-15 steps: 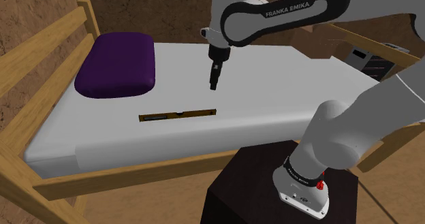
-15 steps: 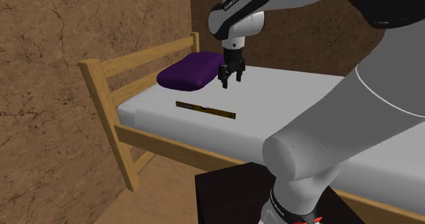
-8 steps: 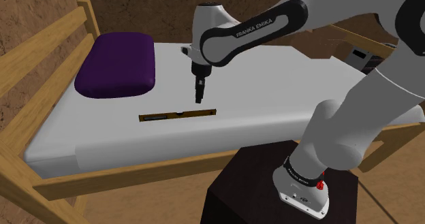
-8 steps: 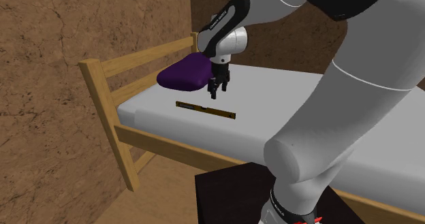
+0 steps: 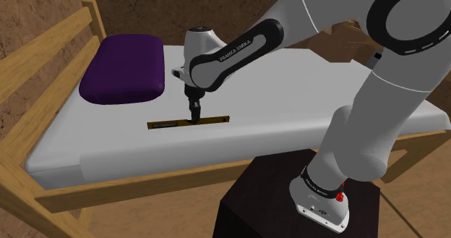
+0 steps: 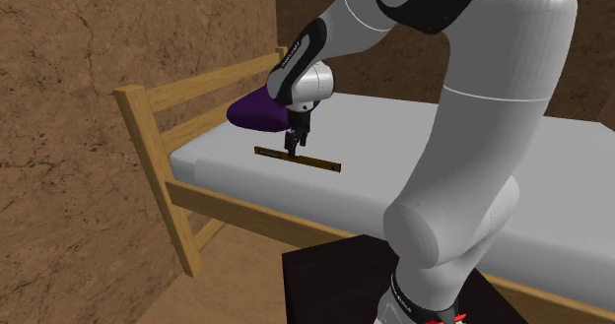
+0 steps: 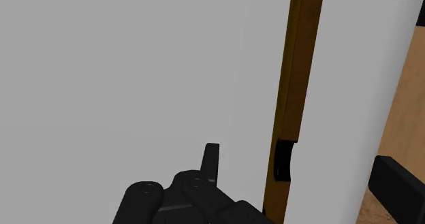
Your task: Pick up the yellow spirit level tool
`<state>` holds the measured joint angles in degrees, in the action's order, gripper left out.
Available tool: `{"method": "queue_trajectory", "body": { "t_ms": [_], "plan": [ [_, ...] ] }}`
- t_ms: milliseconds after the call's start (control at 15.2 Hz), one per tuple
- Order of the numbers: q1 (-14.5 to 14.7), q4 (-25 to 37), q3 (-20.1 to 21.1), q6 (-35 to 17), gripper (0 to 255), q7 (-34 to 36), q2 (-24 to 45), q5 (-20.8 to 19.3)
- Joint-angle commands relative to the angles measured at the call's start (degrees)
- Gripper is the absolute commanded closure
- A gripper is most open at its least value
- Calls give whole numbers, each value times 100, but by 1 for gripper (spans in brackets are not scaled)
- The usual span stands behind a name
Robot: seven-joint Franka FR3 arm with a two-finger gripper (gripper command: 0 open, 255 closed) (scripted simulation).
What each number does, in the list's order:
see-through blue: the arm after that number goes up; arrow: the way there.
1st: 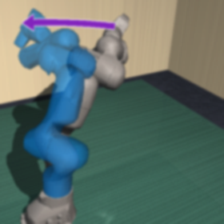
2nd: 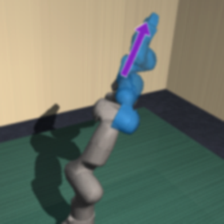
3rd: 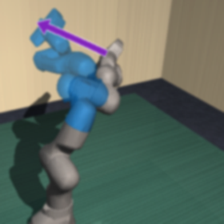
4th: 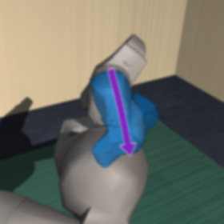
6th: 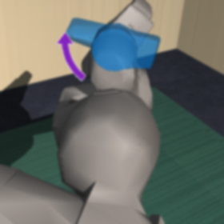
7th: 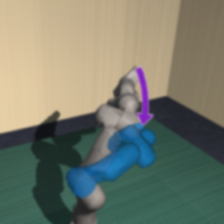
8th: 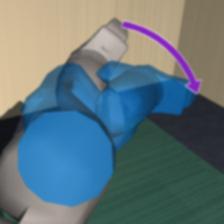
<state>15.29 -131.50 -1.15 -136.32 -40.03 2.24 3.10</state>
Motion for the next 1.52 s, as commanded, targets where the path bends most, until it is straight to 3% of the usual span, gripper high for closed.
{"method": "queue_trajectory", "body": {
  "t_ms": [0, 462, 528, 1122, 1452],
  "plan": [
    [9, -2, 13, -142, 0, -62, 134, 31],
    [9, -114, 21, -560, 0, -100, 442, 68],
    [7, -111, 20, -553, 255, -103, 438, 68],
    [6, -113, 23, -560, 255, -100, 442, 68],
    [5, -16, 19, -185, 255, -66, 165, 34]
  ]
}}
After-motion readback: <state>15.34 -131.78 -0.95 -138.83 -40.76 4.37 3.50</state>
